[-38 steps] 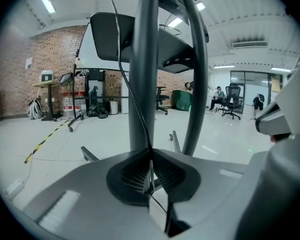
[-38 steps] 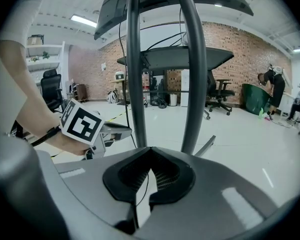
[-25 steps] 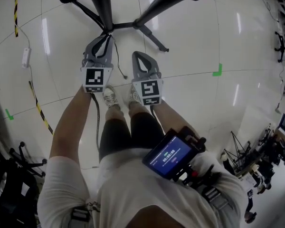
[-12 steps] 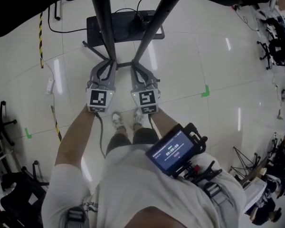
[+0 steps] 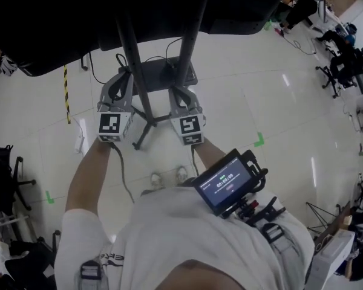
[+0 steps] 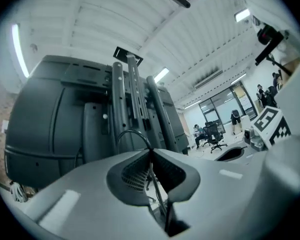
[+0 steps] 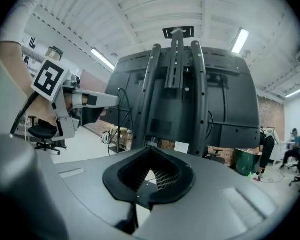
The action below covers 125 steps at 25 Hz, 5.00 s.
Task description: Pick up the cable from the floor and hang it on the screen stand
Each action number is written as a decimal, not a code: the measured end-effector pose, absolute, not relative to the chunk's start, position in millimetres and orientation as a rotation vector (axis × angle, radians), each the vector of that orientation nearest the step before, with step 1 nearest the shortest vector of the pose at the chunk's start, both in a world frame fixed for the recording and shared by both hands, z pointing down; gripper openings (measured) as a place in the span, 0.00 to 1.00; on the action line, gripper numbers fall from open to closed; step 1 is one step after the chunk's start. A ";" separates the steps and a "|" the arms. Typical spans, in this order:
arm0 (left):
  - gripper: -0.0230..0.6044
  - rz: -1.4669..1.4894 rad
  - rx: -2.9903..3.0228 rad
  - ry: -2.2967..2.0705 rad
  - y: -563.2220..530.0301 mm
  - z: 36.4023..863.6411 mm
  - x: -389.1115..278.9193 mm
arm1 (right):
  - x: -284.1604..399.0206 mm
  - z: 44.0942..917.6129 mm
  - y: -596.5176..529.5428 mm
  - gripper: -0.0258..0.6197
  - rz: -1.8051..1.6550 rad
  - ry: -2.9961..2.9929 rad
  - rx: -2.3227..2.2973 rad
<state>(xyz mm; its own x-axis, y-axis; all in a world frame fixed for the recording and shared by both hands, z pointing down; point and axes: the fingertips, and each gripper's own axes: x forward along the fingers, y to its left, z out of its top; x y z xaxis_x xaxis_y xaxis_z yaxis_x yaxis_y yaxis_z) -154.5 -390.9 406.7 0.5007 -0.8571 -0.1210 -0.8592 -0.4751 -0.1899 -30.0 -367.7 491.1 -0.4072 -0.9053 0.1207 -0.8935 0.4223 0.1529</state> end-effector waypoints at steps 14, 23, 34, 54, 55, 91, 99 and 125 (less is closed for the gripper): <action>0.06 0.218 -2.313 1.392 -403.9 170.2 -148.7 | -12.2 354.6 -384.8 0.06 -0.397 -2.637 1.629; 0.06 0.214 -2.293 1.321 -400.5 102.8 -135.7 | -28.2 333.4 -394.0 0.06 -0.456 -2.697 1.564; 0.06 0.253 -2.316 1.162 -369.0 24.3 -98.8 | -61.8 340.0 -397.4 0.30 -0.416 -2.749 1.323; 0.06 0.331 -2.296 1.264 -386.5 9.6 -161.2 | 59.0 258.2 -435.6 0.08 -0.595 -2.450 1.818; 0.06 0.331 -2.298 1.276 -388.9 11.5 -164.9 | 66.8 247.2 -437.4 0.08 -0.615 -2.435 1.842; 0.09 0.409 -2.247 1.433 -504.2 -42.5 -201.4 | 114.5 7.3 -546.5 0.08 -1.100 -2.097 1.963; 0.09 0.356 -2.255 1.476 -520.1 -34.2 -206.4 | 110.1 14.3 -559.6 0.08 -1.121 -1.842 1.867; 0.09 0.128 -2.144 1.502 -522.9 -4.7 -197.4 | 113.7 30.6 -580.6 0.08 -1.182 -1.326 1.668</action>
